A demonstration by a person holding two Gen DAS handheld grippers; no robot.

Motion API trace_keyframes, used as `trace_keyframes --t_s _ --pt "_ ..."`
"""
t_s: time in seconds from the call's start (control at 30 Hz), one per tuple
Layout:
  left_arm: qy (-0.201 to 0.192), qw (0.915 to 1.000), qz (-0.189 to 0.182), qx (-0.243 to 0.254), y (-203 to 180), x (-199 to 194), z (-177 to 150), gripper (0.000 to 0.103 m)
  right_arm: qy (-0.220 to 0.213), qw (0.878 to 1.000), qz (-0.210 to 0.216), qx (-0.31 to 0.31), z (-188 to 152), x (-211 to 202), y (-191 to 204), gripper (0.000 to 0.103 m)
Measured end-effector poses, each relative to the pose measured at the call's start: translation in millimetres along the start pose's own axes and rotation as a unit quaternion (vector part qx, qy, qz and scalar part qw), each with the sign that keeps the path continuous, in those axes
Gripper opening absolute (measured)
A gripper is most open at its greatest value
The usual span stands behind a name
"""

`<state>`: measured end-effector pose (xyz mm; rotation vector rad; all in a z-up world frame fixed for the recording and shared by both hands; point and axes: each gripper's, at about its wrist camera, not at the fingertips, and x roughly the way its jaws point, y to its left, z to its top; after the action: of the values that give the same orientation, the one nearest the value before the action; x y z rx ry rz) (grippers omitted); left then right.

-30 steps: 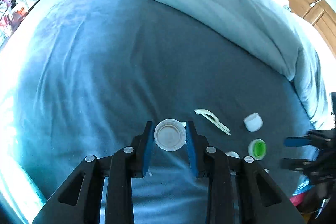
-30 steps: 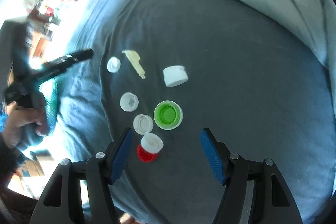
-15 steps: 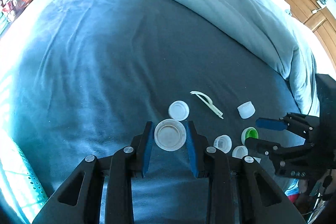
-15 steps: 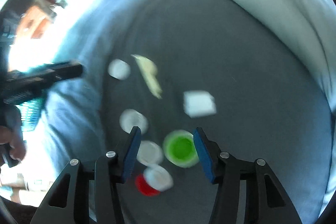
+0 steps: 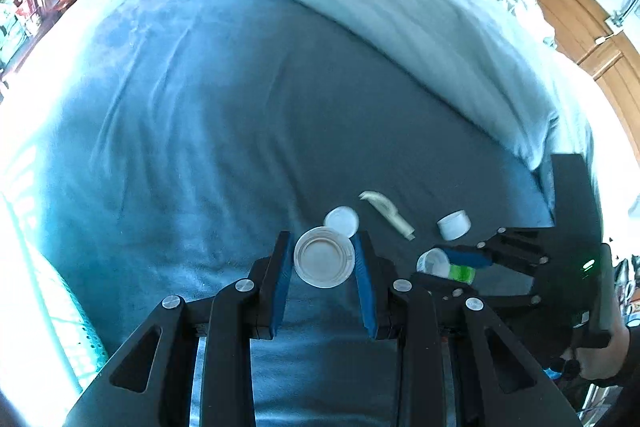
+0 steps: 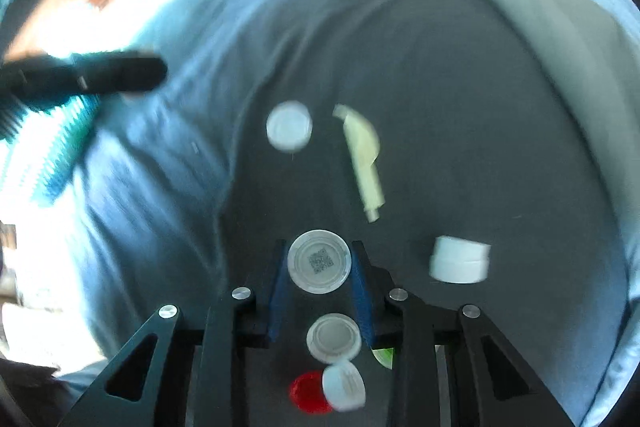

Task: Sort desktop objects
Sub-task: 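Grasp a white cap with the left tool while the right tool grasps a QR-printed white cap, then carry both held white caps over the turquoise basket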

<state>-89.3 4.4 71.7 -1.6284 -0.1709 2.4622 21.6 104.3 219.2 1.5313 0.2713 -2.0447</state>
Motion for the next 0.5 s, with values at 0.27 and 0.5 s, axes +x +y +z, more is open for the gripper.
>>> trace_keyframes --t_s 0.27,0.5 --pt "-0.060 0.9981 0.007 0.009 -28 -89 36 0.026 -0.094 0.995 -0.019 0.035 48 -127 15 0.032" --pt "-0.122 0.9923 0.018 0.006 -26 -184 59 0.026 -0.146 0.989 -0.015 0.012 85 -206 55 0.033"
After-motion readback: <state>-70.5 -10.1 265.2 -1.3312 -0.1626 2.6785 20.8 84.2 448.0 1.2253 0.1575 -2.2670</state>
